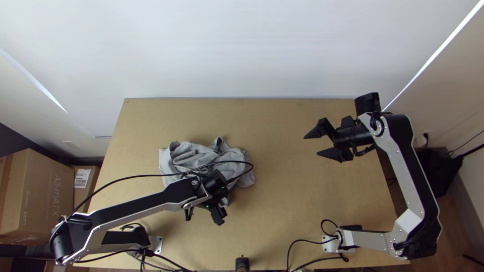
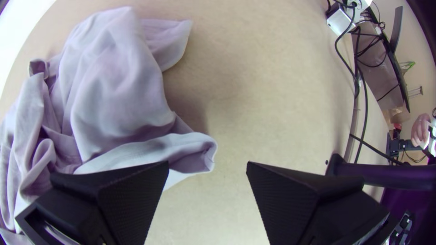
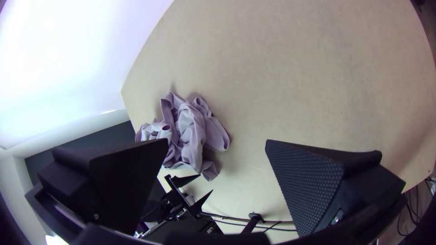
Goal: Fold the t-shirt
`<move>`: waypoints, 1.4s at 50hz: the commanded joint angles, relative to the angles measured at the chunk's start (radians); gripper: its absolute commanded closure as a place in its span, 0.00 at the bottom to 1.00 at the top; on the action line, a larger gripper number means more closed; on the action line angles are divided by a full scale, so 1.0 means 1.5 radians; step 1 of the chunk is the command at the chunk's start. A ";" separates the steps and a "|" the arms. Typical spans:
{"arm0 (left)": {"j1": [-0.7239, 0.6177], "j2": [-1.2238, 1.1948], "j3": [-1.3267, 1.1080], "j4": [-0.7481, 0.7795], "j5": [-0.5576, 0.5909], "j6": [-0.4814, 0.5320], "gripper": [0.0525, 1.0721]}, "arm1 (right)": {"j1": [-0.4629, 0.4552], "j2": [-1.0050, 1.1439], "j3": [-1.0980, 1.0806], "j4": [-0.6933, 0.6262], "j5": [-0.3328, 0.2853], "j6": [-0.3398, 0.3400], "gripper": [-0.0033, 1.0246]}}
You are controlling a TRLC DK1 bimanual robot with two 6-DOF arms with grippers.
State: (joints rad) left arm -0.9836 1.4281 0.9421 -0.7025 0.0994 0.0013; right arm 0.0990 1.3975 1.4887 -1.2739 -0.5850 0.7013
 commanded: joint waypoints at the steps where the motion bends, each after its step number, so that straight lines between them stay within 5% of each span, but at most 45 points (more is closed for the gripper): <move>1: -0.012 0.025 -0.022 0.011 -0.004 0.008 0.19 | -0.009 -0.024 -0.021 -0.008 -0.006 -0.009 0.04; 12: -0.015 0.055 -0.046 0.045 -0.008 0.009 0.22 | -0.013 -0.031 -0.051 -0.006 -0.007 -0.021 0.04; 13: -0.015 0.055 -0.050 0.053 -0.007 0.009 0.29 | -0.013 -0.031 -0.054 -0.004 -0.007 -0.020 0.04; 17: -0.014 0.033 -0.086 0.141 -0.016 0.001 0.82 | -0.009 -0.030 -0.069 0.009 -0.008 -0.021 0.04; 19: -0.014 0.019 -0.101 0.179 -0.022 0.002 0.98 | -0.003 -0.028 -0.077 0.017 -0.008 -0.020 0.04; 30: 0.044 -0.048 -0.104 0.157 -0.023 -0.035 0.98 | 0.051 0.014 -0.097 0.056 -0.009 -0.019 0.04; 44: 0.241 -0.214 -0.018 -0.023 -0.018 -0.021 0.98 | 0.197 0.128 -0.076 0.111 -0.009 -0.011 0.04; 70: 0.628 -0.395 0.110 -0.142 0.089 0.060 0.98 | 0.370 0.420 0.222 0.108 -0.009 0.009 0.04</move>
State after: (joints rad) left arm -0.1173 0.8906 1.0744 -0.9012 0.2031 0.0635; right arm 0.6209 1.9472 1.7256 -1.1072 -0.5926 0.6830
